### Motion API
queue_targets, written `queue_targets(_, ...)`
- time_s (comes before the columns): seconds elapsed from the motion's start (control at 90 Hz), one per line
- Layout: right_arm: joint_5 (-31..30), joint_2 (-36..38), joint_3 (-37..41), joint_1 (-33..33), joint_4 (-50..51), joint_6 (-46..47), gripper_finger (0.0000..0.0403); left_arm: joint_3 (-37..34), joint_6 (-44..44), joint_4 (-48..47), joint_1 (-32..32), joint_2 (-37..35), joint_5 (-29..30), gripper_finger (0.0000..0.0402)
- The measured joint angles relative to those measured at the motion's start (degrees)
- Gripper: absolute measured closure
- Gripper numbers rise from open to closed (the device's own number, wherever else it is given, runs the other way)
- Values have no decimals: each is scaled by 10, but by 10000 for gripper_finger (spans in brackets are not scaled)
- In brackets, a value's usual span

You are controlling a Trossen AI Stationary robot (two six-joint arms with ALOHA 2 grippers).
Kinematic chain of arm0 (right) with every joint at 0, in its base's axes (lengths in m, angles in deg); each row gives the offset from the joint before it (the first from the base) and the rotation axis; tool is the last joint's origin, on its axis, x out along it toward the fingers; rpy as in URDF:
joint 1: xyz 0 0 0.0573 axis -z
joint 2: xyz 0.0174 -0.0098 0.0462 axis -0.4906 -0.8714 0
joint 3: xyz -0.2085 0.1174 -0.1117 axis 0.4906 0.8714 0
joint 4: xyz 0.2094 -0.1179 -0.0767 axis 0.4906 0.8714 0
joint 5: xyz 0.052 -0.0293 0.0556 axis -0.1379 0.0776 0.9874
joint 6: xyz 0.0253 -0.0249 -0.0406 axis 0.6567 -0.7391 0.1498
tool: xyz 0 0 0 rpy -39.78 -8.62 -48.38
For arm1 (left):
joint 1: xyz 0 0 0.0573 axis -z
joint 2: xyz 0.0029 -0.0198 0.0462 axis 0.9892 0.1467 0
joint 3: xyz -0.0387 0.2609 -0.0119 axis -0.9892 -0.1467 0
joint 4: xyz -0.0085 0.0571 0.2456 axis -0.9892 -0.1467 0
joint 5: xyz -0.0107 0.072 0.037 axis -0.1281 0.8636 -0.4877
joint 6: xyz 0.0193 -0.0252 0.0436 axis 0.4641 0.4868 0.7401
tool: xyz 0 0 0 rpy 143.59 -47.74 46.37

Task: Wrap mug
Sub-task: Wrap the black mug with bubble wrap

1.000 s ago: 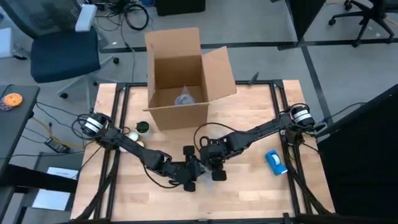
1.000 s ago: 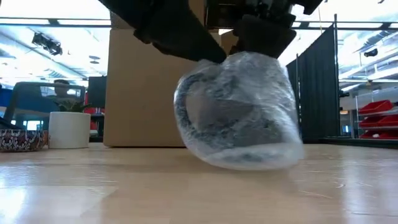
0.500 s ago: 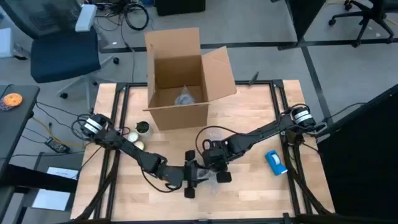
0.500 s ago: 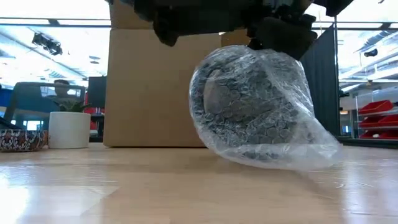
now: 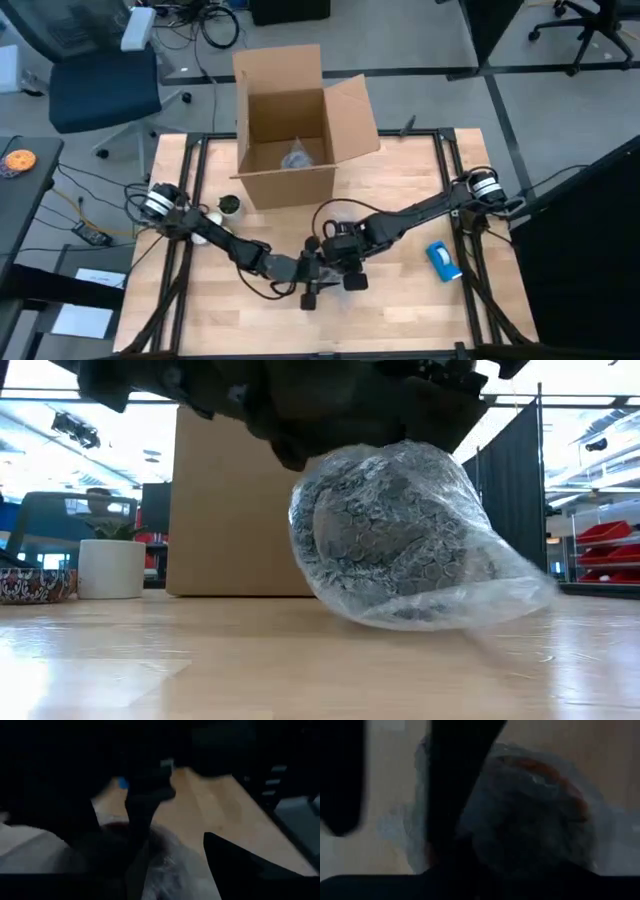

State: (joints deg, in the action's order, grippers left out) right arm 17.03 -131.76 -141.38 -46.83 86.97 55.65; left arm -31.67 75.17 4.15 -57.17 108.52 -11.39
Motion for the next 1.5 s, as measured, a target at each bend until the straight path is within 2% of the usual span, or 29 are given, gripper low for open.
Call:
queue_targets(0.244,-1,0,-46,-3,52,6,288,7,-7,-41,-12,3,1,229)
queue_targets(0.478,-4,0,-128,-10,121,9,289,7,-12,-49,-11,3,3,229)
queue_targets(0.622,-6,0,-135,-20,131,5,299,6,0,-60,-11,-3,3,229)
queue_targets(0.711,-15,0,-125,-25,124,5,318,6,1,-64,-11,-6,3,229)
queue_targets(0.811,-21,-1,-111,-23,121,8,358,5,1,-71,-11,-10,3,229)
queue_targets(0.911,-16,0,-81,-12,76,5,395,5,2,-72,-11,-12,3,229)
queue_targets(1.089,-12,-1,-15,4,-4,10,399,3,1,-112,-12,-47,5,229)
queue_targets(1.356,-10,0,49,15,-49,17,402,4,-30,-347,5,-187,43,229)
queue_targets(1.5,-9,0,51,15,-54,-3,403,-3,-50,-389,8,-213,59,229)
